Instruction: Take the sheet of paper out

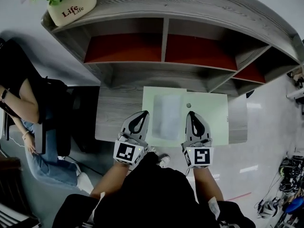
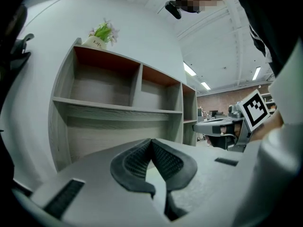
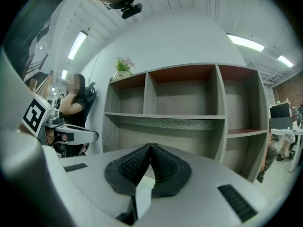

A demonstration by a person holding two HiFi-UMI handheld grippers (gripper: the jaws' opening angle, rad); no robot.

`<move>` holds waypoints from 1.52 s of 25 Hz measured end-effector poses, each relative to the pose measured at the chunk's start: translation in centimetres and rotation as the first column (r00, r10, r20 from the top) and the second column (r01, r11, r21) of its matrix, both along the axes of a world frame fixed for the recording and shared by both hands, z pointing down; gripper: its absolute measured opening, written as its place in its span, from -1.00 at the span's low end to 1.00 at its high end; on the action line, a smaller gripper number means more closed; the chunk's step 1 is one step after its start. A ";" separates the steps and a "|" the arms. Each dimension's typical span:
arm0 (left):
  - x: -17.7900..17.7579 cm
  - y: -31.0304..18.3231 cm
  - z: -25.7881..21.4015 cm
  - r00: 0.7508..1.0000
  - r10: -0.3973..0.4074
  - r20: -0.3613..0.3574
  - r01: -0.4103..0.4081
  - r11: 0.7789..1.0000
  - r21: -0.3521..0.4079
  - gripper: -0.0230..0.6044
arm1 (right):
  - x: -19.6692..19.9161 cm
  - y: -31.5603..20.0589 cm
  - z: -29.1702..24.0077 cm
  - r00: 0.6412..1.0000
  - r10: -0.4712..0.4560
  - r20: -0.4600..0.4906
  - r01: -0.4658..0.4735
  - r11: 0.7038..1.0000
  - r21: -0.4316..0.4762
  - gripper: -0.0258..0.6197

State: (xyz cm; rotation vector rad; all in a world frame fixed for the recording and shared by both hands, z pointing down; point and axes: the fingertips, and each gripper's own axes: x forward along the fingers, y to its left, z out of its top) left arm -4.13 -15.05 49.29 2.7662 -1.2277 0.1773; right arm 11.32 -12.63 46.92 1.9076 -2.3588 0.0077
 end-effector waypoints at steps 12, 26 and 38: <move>-1.8 -5.5 -2.0 0.999 0.017 -0.051 -0.013 0.997 0.078 -0.91 | -1.4 -5.0 -0.8 1.000 0.024 -0.010 -0.024 1.000 -0.008 -0.85; -1.5 -7.8 -2.1 0.998 -0.061 -0.034 0.064 0.994 0.083 -0.91 | 0.0 -7.5 1.9 0.995 -0.045 0.089 0.054 0.994 -0.096 -0.85; -1.2 -6.6 0.3 0.989 -0.145 0.005 0.145 0.989 0.037 -0.91 | 1.3 -6.4 7.9 0.987 -0.102 0.127 0.134 0.952 -0.274 -0.85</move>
